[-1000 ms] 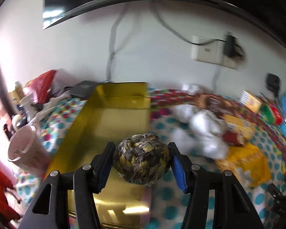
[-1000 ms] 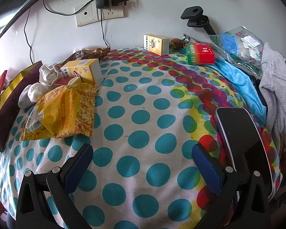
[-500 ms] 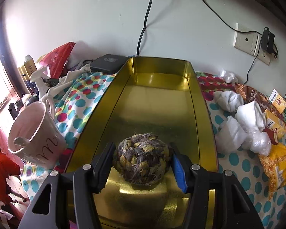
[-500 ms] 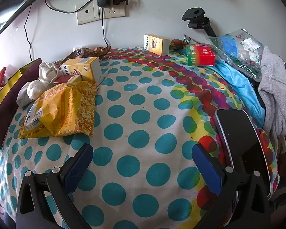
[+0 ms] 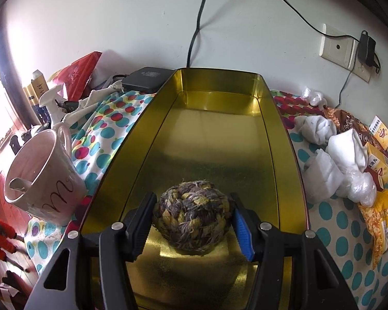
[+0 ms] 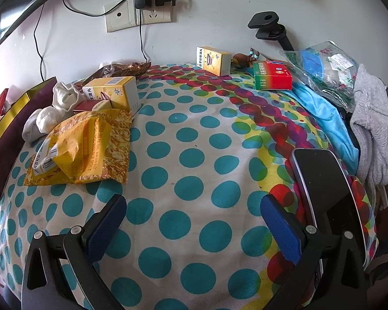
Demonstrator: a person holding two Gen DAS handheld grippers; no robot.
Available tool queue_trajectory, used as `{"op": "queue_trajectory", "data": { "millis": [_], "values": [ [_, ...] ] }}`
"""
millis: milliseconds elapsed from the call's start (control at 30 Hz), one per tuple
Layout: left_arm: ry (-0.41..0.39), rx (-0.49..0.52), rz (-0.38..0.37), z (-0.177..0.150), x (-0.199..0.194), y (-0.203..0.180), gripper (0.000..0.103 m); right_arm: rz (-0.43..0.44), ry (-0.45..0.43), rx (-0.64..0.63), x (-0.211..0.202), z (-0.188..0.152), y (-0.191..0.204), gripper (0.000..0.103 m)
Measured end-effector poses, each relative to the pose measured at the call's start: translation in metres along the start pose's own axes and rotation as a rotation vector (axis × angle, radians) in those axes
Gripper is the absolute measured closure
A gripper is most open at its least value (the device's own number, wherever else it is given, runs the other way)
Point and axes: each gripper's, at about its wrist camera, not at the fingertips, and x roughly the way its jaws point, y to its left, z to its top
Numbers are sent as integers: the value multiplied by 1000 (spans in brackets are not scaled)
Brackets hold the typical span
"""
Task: Organize objects
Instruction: 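Carry the yarn ball with the left gripper into the gold tin and release, then grasp the clear plastic bag with the right gripper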
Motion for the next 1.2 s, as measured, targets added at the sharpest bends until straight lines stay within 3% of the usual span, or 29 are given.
{"op": "queue_trajectory", "data": {
  "millis": [100, 200, 333, 367, 467, 600, 767, 933, 1100, 1200],
  "values": [
    [-16, 19, 10, -2, -5, -1, 40, -7, 2, -7, 1, 1, 1, 0],
    [-67, 12, -21, -3, -22, 3, 23, -10, 7, -20, 1, 0, 3, 0],
    [-154, 41, -40, -14, -68, 9, 21, -3, 12, -38, 2, 0, 6, 0],
    [-194, 43, -69, -24, -88, 12, 21, 7, 12, -38, 2, 1, 5, 0],
    [-234, 103, -54, -56, -128, 7, 21, -11, 14, -21, -1, 1, 4, 0],
    [-251, 111, -119, -108, -160, 3, 21, 6, -2, -4, -14, 6, 11, 0],
    [-279, 88, -137, -147, -167, 5, 21, -20, -48, -116, -30, 18, 52, 0],
    [-259, 45, -160, -151, -158, 13, 21, 21, -94, -226, -36, 39, 105, 0],
    [-249, 54, -159, -152, -153, 14, 21, -15, -96, -417, -12, 55, 176, 0],
    [-256, 40, -174, -151, -154, 17, 21, 2, -27, -439, 16, 65, 200, 0]
  ]
}}
